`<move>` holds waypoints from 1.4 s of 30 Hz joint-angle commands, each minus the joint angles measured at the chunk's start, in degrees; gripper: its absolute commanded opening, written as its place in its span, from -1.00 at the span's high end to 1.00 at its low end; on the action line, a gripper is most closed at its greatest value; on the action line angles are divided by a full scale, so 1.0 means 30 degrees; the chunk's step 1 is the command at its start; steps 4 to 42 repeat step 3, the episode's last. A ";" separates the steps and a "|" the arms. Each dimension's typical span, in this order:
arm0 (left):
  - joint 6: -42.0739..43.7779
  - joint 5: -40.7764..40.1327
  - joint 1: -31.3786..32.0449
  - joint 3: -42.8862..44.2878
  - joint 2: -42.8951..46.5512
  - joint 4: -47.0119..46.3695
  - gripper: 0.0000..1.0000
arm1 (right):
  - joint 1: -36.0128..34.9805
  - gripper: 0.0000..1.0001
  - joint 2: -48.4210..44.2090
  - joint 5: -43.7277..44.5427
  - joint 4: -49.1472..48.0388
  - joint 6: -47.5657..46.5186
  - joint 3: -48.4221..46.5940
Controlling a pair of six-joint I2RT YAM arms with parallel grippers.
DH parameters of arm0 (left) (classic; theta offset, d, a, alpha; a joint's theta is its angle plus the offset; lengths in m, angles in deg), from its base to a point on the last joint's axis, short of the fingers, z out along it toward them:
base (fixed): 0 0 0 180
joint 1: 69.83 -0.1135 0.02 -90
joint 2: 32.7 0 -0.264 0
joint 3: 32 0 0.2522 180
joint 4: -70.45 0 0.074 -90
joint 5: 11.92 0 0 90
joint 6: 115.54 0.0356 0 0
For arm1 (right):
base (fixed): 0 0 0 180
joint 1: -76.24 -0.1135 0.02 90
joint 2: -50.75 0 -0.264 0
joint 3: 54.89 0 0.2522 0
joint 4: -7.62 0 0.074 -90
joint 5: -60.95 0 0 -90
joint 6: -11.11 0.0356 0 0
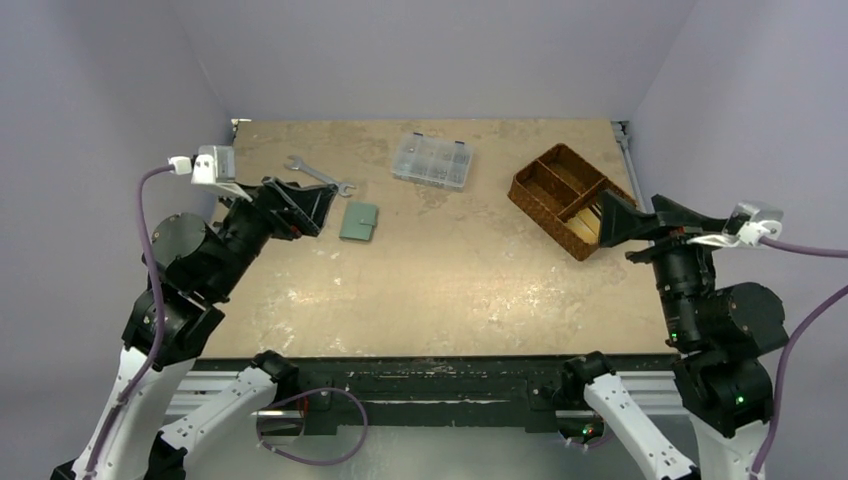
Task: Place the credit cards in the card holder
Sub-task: Reset both arms
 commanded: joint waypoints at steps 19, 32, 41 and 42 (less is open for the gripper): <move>0.0522 -0.0538 -0.0025 0.0798 0.0027 -0.0548 -0.79 | 0.0046 -0.98 -0.1470 0.0246 -0.0544 0.0155 0.0872; 0.0522 -0.0538 -0.0025 0.0798 0.0027 -0.0548 -0.79 | 0.0046 -0.98 -0.1470 0.0246 -0.0544 0.0155 0.0872; 0.0522 -0.0538 -0.0025 0.0798 0.0027 -0.0548 -0.79 | 0.0046 -0.98 -0.1470 0.0246 -0.0544 0.0155 0.0872; 0.0522 -0.0538 -0.0025 0.0798 0.0027 -0.0548 -0.79 | 0.0046 -0.98 -0.1470 0.0246 -0.0544 0.0155 0.0872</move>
